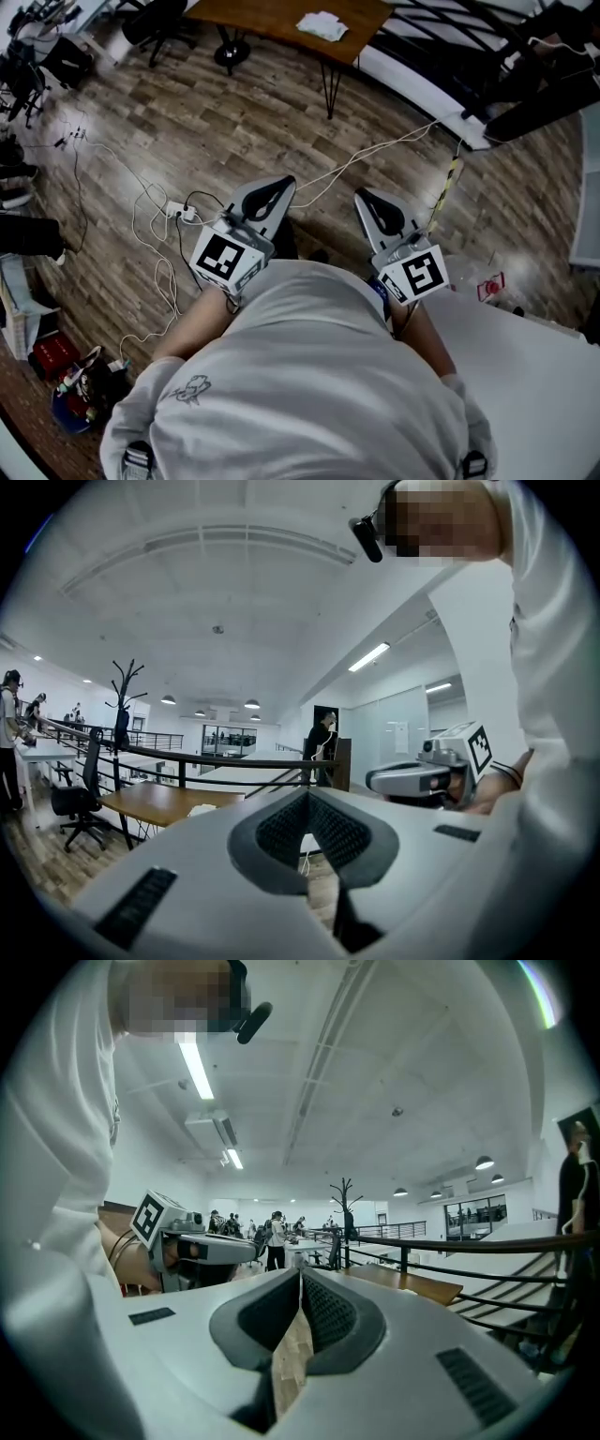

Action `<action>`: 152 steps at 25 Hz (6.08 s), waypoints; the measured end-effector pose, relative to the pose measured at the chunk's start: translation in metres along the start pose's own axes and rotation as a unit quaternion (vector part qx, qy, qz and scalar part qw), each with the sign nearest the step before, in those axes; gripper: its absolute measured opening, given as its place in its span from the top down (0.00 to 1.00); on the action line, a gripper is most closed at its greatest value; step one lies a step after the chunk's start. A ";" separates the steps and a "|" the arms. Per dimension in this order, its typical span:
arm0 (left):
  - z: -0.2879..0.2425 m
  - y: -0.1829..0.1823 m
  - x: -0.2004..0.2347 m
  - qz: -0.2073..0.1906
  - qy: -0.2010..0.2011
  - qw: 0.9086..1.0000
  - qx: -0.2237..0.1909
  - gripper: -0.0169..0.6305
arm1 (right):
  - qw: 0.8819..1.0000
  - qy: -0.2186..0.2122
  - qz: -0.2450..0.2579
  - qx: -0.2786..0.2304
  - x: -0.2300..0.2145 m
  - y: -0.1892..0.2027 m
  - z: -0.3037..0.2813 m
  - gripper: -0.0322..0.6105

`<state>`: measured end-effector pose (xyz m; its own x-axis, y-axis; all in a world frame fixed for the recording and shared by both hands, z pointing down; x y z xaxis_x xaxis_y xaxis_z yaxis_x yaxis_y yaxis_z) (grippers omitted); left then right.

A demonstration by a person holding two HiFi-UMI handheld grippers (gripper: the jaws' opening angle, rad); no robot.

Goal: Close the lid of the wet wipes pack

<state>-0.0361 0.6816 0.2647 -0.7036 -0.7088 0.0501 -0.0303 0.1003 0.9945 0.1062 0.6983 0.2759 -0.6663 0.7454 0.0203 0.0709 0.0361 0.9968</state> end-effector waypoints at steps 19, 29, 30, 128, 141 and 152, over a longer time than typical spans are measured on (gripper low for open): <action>-0.095 -0.015 0.161 0.002 0.027 1.000 -0.001 0.96 | 1.000 0.027 -0.008 0.013 -0.098 -0.004 -0.152 0.89; -0.113 -0.034 0.264 -0.017 0.064 0.998 0.013 0.96 | 0.999 0.046 0.008 0.027 -0.119 -0.024 -0.259 0.89; -0.115 -0.035 0.271 -0.016 0.064 0.998 0.014 0.96 | 0.999 0.047 0.004 0.026 -0.121 -0.025 -0.266 0.89; -0.599 0.008 0.650 0.000 0.218 0.964 0.151 0.96 | 0.970 0.167 -0.139 0.110 -0.612 0.072 -0.586 0.89; -0.639 0.082 0.648 0.042 0.196 0.951 0.236 0.96 | 0.966 0.118 -0.183 0.140 -0.639 0.138 -0.603 0.89; -0.660 0.139 0.653 0.061 0.175 0.940 0.288 0.96 | 0.957 0.095 -0.214 0.169 -0.660 0.195 -0.608 0.89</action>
<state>-0.0313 -0.2285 0.4966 -0.4534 -0.8436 0.2878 -0.4139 0.4852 0.7702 0.1085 -0.1912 0.5036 -0.8089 0.4805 -0.3389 -0.0241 0.5488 0.8356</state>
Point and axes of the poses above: the fingertips, and each gripper's own axes: z backward along the fingers, x to its left, y out of its underside, the point moved 3 cm from there along z, backward along the fingers, and after that the axes turned 1 degree about z, right-handed, at the moved point
